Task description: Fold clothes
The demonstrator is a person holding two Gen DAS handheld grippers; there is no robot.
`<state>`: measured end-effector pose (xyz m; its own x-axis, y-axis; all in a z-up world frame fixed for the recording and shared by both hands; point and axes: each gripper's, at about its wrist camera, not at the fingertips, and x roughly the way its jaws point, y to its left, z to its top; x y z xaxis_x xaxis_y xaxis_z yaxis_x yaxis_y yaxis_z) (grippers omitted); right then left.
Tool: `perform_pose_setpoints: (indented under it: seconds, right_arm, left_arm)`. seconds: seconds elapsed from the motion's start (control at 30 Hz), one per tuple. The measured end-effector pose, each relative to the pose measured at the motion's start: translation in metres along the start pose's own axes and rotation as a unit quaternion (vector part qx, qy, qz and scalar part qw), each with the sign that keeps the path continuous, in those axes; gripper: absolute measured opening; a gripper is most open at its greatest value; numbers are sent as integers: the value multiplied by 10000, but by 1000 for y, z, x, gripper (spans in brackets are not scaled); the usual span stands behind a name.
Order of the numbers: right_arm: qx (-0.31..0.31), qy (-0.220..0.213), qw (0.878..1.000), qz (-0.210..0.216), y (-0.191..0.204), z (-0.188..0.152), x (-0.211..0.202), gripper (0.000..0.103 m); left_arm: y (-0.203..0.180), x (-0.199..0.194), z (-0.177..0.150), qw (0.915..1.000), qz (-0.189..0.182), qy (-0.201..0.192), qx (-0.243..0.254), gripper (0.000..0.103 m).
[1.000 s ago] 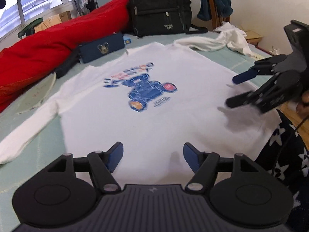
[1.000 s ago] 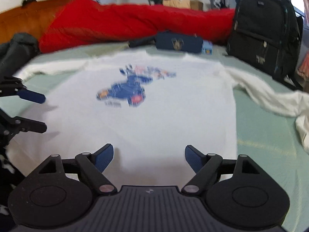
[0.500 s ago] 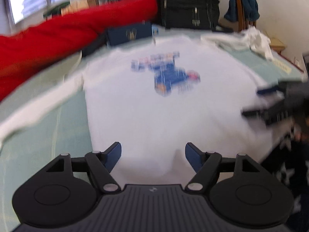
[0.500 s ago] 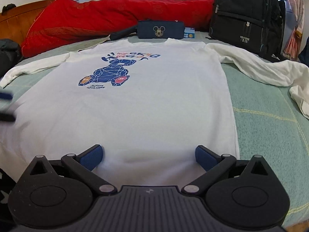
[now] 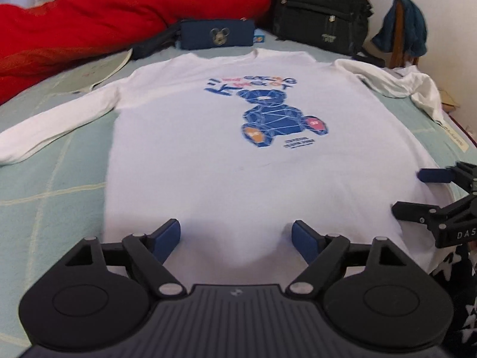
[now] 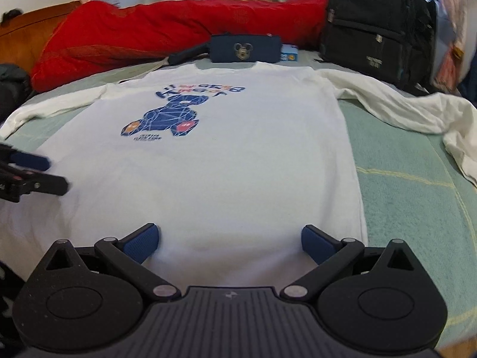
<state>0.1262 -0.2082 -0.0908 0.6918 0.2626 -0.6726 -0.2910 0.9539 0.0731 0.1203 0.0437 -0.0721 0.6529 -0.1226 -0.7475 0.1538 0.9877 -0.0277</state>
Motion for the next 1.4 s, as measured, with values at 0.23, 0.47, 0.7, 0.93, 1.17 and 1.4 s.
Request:
perform_pose_setpoints:
  seconds: [0.23,0.47,0.7,0.93,1.17,1.4]
  right_arm:
    - [45,-378,9985,-387,11,67,1,103]
    - [453,-357,9966,-592,9,110,47,103]
    - [886,-327,9953,220,8,124,88,103]
    - [1045,-498,9907,716,-9,105,88,103]
    - [1257,-654,9850,983,-27,98,88,103]
    - [1118,-638,9872,940,-23,96,89,103]
  left_arm:
    - [9,4,44,9993,-166,-341,-37,83]
    - [41,44,57,9932,-676,341,-882,83]
    - [51,58,151,9943,-529,191,-907,87]
    - [84,175,206,9786,-555,778,-1824,85]
    - [99,214,239,9836,-145,323,-1771,87]
    - [92,206,246,9866,-398,296,-1557,85]
